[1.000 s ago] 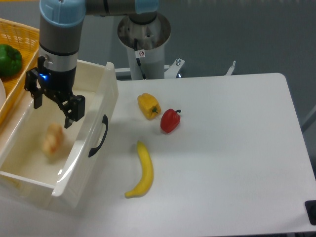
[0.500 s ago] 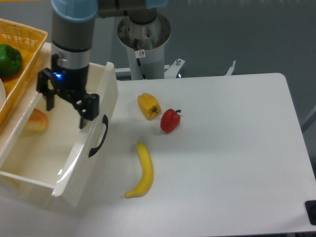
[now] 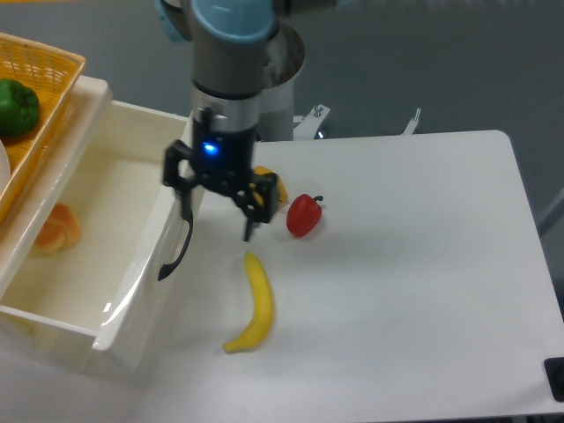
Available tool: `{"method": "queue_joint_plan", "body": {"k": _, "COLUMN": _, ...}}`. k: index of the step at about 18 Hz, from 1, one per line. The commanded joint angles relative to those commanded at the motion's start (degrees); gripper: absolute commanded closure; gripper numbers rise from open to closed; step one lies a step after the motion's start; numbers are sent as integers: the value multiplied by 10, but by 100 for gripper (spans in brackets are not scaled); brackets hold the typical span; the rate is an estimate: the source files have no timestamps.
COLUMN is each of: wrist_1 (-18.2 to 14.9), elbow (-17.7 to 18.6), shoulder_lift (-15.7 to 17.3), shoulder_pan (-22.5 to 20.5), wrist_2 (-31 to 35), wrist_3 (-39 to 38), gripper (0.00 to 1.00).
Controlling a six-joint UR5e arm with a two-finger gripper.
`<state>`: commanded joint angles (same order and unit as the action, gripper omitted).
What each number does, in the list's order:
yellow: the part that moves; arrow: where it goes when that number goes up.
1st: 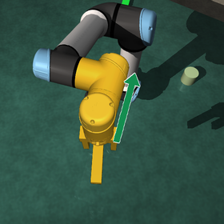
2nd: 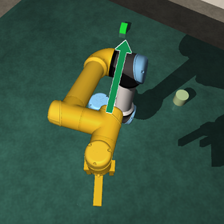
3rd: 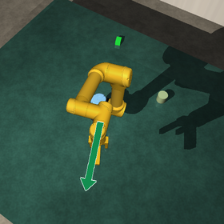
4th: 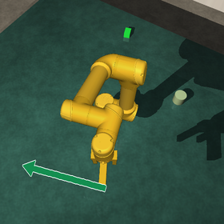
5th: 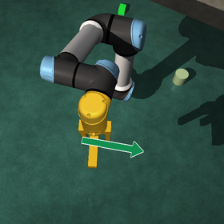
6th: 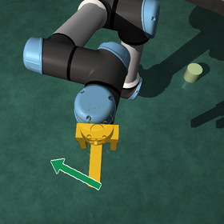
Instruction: Place the round bread in the upper white drawer
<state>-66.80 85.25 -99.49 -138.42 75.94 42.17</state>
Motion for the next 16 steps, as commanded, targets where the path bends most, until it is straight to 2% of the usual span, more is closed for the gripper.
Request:
{"method": "queue_joint_plan", "body": {"k": 3, "wrist_1": 0, "elbow": 0, "shoulder_lift": -25, "shoulder_pan": -37, "wrist_2": 6, "wrist_3": 96, "gripper": 0}}
{"method": "queue_joint_plan", "body": {"k": 8, "wrist_1": -4, "elbow": -1, "shoulder_lift": -64, "shoulder_pan": -62, "wrist_2": 101, "wrist_3": 270, "gripper": 0}}
{"method": "queue_joint_plan", "body": {"k": 11, "wrist_1": -4, "elbow": 0, "shoulder_lift": -94, "shoulder_pan": -62, "wrist_2": 144, "wrist_3": 292, "gripper": 0}}
{"method": "queue_joint_plan", "body": {"k": 16, "wrist_1": -3, "elbow": -4, "shoulder_lift": -141, "shoulder_pan": -63, "wrist_2": 149, "wrist_3": 323, "gripper": 0}}
